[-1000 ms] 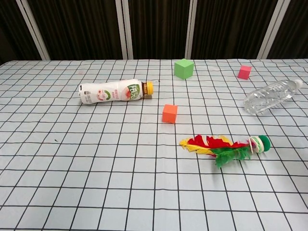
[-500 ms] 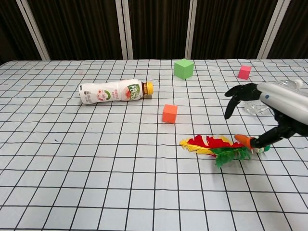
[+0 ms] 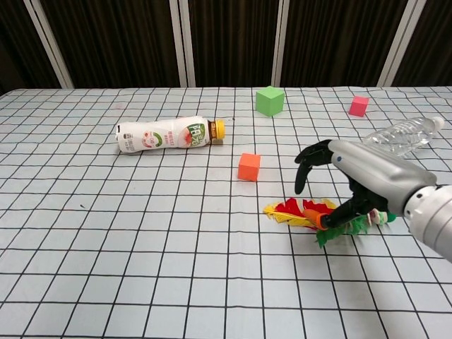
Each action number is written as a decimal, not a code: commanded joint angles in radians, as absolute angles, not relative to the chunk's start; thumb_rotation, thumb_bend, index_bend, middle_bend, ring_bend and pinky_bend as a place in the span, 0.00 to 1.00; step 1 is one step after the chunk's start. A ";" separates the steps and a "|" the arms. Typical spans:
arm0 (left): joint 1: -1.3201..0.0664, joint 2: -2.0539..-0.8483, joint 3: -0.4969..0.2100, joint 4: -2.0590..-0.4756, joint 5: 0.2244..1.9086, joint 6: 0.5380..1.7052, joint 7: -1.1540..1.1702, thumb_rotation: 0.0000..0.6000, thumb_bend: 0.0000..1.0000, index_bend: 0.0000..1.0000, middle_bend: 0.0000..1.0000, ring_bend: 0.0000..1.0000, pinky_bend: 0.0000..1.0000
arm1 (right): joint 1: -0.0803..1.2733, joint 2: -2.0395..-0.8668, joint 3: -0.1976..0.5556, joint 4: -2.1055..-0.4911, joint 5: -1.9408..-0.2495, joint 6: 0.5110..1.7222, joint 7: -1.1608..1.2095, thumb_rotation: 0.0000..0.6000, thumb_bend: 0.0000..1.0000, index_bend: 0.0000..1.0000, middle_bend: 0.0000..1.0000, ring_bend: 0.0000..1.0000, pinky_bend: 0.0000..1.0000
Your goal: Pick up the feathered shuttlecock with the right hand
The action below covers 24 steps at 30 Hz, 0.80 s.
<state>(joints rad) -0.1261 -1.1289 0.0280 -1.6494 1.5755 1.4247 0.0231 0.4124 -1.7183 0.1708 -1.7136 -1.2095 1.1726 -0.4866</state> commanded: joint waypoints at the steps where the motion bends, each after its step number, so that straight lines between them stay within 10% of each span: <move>1: -0.127 -1.128 0.028 -1.650 1.576 1.425 0.022 1.00 0.00 0.00 0.00 0.00 0.00 | 0.421 -1.744 0.164 -1.693 -1.206 1.174 -0.495 1.00 0.39 0.48 0.20 0.00 0.00; 24: -0.129 -1.124 0.030 -1.656 1.575 1.417 0.020 1.00 0.00 0.00 0.00 0.00 0.00 | 0.458 -1.812 0.187 -1.634 -1.221 1.214 -0.496 1.00 0.39 0.48 0.20 0.00 0.00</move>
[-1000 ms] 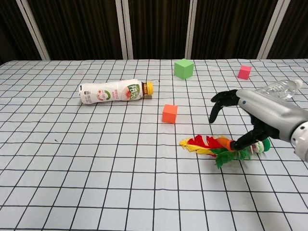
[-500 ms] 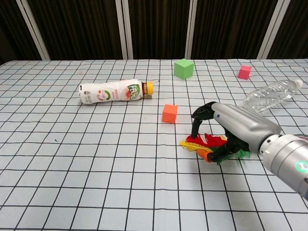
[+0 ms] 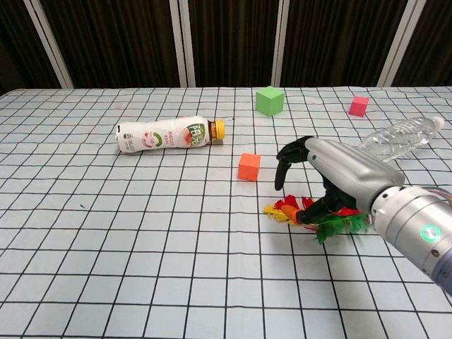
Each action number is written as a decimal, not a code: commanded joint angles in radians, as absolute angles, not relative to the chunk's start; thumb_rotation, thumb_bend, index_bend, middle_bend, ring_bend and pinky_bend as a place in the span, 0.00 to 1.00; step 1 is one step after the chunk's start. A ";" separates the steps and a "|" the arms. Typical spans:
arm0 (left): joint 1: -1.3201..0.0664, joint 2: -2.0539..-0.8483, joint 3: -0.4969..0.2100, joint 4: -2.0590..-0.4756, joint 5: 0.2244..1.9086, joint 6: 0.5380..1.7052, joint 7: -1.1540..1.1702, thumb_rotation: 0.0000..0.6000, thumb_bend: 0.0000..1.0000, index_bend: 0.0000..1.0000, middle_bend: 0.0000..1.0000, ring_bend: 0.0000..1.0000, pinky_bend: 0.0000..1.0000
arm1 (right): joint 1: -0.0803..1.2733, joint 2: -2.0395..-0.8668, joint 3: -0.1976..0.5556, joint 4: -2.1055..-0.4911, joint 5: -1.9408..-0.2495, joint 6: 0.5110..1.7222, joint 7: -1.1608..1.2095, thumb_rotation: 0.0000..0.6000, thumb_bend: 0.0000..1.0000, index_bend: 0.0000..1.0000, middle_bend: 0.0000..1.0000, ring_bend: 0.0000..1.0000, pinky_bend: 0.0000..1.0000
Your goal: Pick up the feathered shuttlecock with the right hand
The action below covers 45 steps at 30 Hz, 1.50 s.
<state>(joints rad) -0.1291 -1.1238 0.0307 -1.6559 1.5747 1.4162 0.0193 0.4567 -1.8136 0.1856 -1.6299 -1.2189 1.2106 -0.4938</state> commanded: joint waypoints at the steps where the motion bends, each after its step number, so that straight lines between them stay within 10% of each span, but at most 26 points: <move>1: -0.129 -1.124 0.030 -1.656 1.575 1.417 0.020 1.00 0.00 0.00 0.00 0.00 0.00 | 0.459 -1.812 0.188 -1.635 -1.221 1.215 -0.496 1.00 0.39 0.48 0.20 0.00 0.00; 45: -0.133 -1.125 0.026 -1.659 1.560 1.407 0.023 1.00 0.00 0.00 0.00 0.00 0.00 | 0.460 -1.738 0.216 -1.689 -1.195 1.255 -0.479 1.00 0.54 0.61 0.24 0.00 0.00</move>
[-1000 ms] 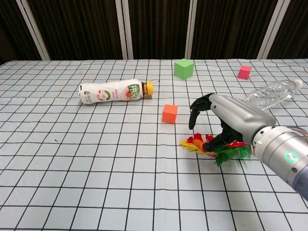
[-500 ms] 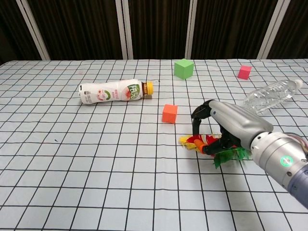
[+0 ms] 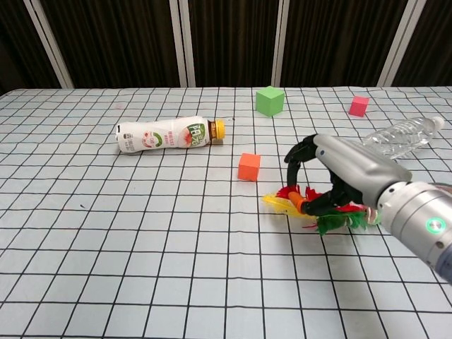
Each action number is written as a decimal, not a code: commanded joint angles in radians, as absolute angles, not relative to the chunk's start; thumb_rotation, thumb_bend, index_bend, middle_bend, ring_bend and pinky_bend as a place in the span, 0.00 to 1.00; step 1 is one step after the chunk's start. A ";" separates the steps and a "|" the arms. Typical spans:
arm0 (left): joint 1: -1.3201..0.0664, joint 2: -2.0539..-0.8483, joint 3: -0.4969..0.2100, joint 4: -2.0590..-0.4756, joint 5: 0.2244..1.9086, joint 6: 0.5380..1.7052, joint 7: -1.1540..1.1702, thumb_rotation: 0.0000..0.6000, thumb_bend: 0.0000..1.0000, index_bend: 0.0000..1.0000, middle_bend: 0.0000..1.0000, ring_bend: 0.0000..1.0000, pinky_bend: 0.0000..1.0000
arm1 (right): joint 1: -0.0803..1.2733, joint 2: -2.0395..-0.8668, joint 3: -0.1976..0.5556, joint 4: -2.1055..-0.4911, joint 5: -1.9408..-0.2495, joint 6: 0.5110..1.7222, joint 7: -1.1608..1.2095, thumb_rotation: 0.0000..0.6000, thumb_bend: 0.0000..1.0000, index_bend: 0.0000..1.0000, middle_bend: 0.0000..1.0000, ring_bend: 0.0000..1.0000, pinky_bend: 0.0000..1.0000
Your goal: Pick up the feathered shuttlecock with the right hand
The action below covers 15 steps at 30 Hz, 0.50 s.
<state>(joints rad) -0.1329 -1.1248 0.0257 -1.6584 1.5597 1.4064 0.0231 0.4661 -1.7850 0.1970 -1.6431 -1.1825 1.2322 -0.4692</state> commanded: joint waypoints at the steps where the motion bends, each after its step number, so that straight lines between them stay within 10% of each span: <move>1: -0.132 -1.125 0.026 -1.659 1.561 1.408 0.024 1.00 0.00 0.00 0.00 0.00 0.00 | 0.455 -1.704 0.227 -1.717 -1.197 1.266 -0.485 1.00 0.54 0.61 0.24 0.00 0.00; 15: -0.128 -1.133 0.030 -1.661 1.563 1.411 0.057 1.00 0.00 0.00 0.00 0.00 0.00 | 0.342 -1.389 0.264 -1.849 -1.134 1.333 -0.420 1.00 0.54 0.58 0.24 0.00 0.00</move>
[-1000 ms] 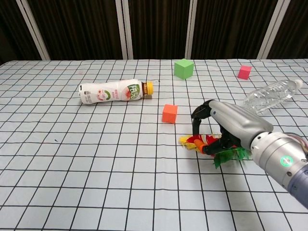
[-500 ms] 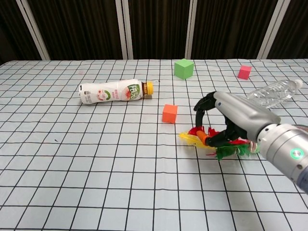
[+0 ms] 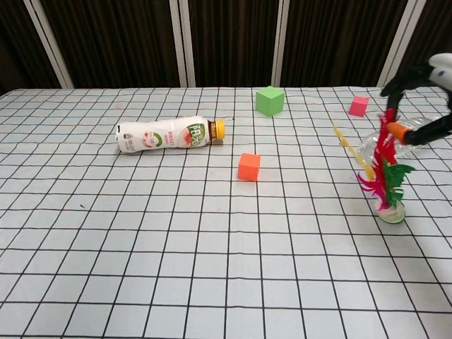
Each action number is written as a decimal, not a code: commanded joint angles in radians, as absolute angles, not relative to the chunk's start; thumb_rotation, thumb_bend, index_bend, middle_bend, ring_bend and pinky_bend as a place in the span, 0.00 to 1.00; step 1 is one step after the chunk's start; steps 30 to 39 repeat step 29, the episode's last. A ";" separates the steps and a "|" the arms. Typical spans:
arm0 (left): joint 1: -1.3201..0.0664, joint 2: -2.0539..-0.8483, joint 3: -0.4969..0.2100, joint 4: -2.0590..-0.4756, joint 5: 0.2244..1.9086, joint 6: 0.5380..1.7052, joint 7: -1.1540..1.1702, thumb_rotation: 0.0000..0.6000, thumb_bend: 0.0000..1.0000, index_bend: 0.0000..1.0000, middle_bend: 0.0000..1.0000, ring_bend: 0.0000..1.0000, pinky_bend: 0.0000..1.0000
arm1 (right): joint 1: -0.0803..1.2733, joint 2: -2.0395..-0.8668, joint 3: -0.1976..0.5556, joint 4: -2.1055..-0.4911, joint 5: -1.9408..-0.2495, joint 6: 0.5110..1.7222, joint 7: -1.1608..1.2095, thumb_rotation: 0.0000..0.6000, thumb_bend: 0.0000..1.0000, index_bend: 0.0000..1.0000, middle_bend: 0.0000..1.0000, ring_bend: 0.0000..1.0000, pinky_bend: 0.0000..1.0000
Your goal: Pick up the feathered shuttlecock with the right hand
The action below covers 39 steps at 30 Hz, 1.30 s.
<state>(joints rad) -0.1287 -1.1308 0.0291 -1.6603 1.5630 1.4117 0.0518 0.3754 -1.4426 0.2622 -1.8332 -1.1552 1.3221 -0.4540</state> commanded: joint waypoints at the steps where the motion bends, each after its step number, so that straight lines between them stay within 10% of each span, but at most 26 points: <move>1: -0.128 -1.134 0.030 -1.661 1.563 1.411 0.062 1.00 0.00 0.00 0.00 0.00 0.00 | 0.333 -1.372 0.261 -1.847 -1.128 1.334 -0.410 1.00 0.54 0.55 0.24 0.00 0.00; 8: -0.126 -1.139 0.030 -1.661 1.560 1.413 0.079 1.00 0.00 0.00 0.00 0.00 0.00 | 0.288 -1.281 0.236 -1.854 -1.117 1.318 -0.327 1.00 0.47 0.02 0.06 0.00 0.00; 29: -0.122 -1.143 0.024 -1.647 1.577 1.439 0.063 1.00 0.00 0.00 0.00 0.00 0.00 | 0.042 -1.049 -0.005 -1.725 -1.519 1.562 -0.179 1.00 0.40 0.00 0.00 0.00 0.00; 39: -0.122 -1.143 0.024 -1.647 1.577 1.439 0.063 1.00 0.00 0.00 0.00 0.00 0.00 | 0.042 -1.049 -0.005 -1.725 -1.519 1.562 -0.179 1.00 0.40 0.00 0.00 0.00 0.00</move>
